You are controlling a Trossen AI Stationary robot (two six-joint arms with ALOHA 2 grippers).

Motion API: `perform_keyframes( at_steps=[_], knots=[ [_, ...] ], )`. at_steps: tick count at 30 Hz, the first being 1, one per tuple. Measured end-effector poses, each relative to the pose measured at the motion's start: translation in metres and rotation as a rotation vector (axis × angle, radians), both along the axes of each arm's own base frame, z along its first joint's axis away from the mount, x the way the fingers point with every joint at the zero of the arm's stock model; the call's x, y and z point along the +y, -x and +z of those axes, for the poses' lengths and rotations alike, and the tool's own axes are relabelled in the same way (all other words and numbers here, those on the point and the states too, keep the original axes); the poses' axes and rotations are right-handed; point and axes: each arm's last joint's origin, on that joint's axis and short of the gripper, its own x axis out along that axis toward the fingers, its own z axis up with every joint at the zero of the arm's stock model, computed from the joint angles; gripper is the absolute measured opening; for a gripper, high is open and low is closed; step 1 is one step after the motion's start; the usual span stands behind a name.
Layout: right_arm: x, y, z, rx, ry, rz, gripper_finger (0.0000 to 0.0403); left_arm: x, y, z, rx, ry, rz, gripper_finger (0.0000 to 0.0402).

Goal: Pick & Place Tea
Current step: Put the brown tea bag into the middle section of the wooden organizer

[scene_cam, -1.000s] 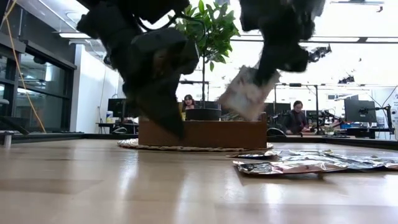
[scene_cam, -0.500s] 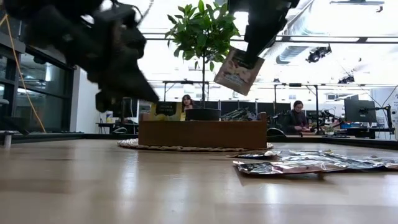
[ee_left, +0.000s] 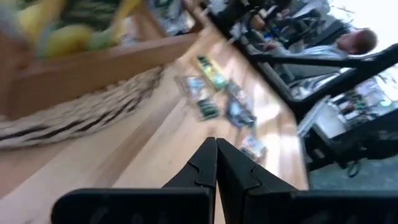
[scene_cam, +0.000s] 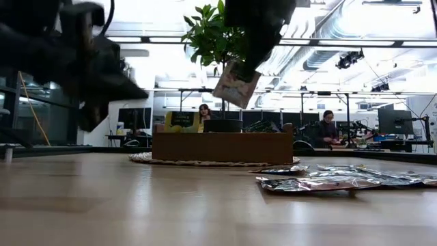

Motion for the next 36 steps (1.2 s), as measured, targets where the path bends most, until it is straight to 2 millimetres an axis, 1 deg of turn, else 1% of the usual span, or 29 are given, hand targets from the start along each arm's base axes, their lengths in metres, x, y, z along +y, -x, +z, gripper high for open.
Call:
perform_keyframes(
  at_steps=[5,10,14,19,30,36],
  knots=[
    [-0.008,-0.016,-0.009,0.047,0.034,0.009,0.0,0.003,0.005,-0.004,-0.01,0.022,0.02,0.0],
    [-0.013,-0.03,-0.021,0.054,0.05,0.039,0.0,0.003,0.005,-0.004,-0.01,0.022,0.018,0.0],
    [-0.017,-0.036,-0.037,0.097,0.058,0.061,0.0,0.003,0.005,-0.004,-0.009,0.023,0.016,0.0],
    [-0.021,-0.039,-0.048,0.14,0.082,0.057,0.0,0.003,0.005,-0.004,-0.008,0.024,0.012,0.0],
    [-0.023,-0.039,-0.05,0.149,0.086,0.061,0.0002,0.003,0.005,-0.004,-0.008,0.024,0.011,0.0],
    [-0.023,-0.039,-0.05,0.149,0.085,0.061,0.0027,0.003,0.005,-0.004,-0.008,0.024,0.011,0.0]
  ],
)
